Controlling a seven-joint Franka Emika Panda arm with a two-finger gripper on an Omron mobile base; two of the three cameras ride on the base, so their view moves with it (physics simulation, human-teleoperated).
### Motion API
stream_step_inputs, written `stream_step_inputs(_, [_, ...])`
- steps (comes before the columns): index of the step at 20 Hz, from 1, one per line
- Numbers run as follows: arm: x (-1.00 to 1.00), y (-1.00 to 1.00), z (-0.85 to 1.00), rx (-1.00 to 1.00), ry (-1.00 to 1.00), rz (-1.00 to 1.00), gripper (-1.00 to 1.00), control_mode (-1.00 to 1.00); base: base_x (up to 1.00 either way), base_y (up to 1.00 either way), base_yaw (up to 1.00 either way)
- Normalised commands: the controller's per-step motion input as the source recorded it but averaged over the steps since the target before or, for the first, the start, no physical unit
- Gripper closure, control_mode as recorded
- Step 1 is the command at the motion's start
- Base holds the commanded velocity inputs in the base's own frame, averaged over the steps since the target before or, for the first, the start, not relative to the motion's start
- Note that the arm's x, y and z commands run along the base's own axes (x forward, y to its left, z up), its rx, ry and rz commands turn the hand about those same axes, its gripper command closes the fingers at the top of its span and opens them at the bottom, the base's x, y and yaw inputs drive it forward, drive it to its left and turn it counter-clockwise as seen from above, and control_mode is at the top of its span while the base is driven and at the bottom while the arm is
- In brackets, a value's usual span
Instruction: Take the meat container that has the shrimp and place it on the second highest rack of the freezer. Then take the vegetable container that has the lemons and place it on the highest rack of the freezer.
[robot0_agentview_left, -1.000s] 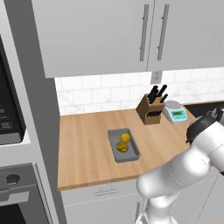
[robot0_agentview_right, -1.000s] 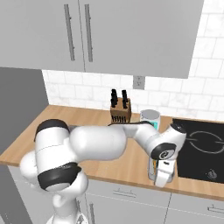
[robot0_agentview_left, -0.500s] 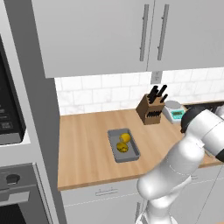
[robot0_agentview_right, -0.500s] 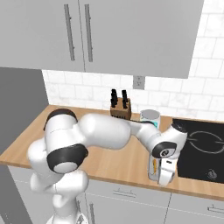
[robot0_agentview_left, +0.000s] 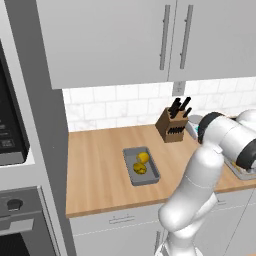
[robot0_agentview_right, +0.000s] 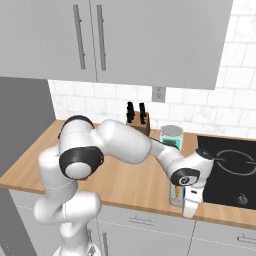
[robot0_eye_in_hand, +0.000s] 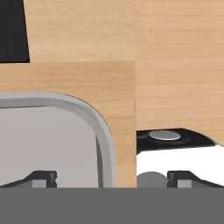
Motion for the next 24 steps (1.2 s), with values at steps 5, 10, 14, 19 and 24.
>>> stream_step_inputs(5, [0.06, -0.04, -0.24, 0.00, 0.00, 0.00, -1.00, -1.00, 0.00, 0.00, 0.00])
stream_step_inputs(10, [0.15, 0.00, -0.25, 0.01, 0.00, -0.01, 1.00, -1.00, 0.00, 0.00, 0.00])
stream_step_inputs(14, [0.13, -0.01, -0.24, 0.06, 0.02, -0.01, 1.00, -1.00, 0.00, 0.00, 0.00])
stream_step_inputs(19, [0.20, 0.00, -0.29, 0.01, 0.04, 0.00, 1.00, -1.00, 0.00, 0.00, 0.00])
stream_step_inputs(24, [0.01, -0.02, -0.20, 0.01, 0.01, 0.00, 1.00, -1.00, 0.00, 0.00, 0.00])
